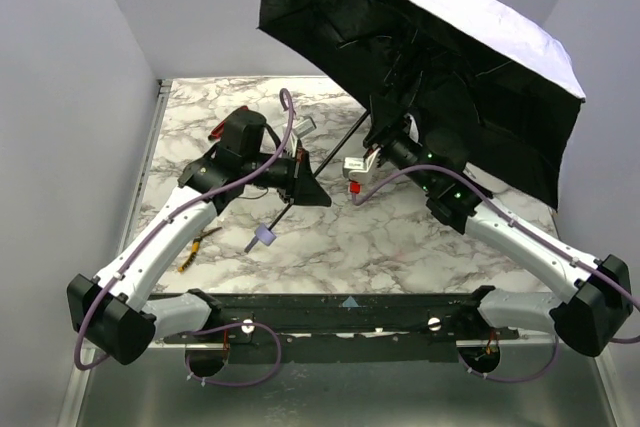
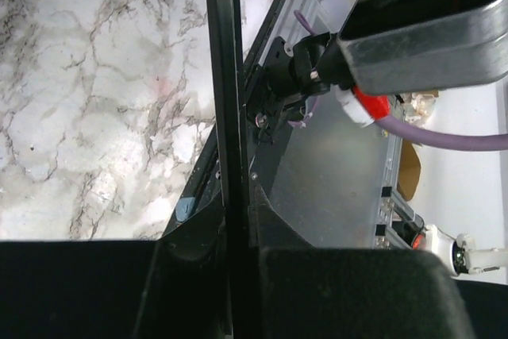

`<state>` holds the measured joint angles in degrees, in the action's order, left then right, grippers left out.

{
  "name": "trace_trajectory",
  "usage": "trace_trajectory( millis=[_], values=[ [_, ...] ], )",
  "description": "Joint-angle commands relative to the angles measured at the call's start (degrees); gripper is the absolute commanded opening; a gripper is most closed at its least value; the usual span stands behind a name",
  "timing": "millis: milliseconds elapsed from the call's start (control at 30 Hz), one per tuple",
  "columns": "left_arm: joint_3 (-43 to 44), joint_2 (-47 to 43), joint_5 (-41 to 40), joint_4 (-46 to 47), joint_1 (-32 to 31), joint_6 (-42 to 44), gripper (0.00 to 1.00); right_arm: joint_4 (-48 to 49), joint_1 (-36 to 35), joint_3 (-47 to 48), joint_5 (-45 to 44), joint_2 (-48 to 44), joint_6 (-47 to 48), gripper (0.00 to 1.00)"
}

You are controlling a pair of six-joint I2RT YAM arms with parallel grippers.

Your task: Open the umbrella

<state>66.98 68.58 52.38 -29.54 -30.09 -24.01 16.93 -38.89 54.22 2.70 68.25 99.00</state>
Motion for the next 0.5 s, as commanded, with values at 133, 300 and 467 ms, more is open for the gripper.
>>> trace_trajectory(
  millis=[133,300,467],
  values=[
    [-2.7,-6.07,2.63,-1.79,-0.5,8.1,0.0,4.2,2.84,2.78,1.11,2.51,1.62,0.36],
    [-3.83,-8.68,2.16,-6.36,-0.47,11.48,0.0,5.43,5.5,2.91,1.89,3.36,1.96,0.31],
    [-6.66,-11.44,0.98,-8.91,-0.32,12.62,0.0,6.39,9.04,3.54,3.42,3.94,2.76,0.28]
  ],
)
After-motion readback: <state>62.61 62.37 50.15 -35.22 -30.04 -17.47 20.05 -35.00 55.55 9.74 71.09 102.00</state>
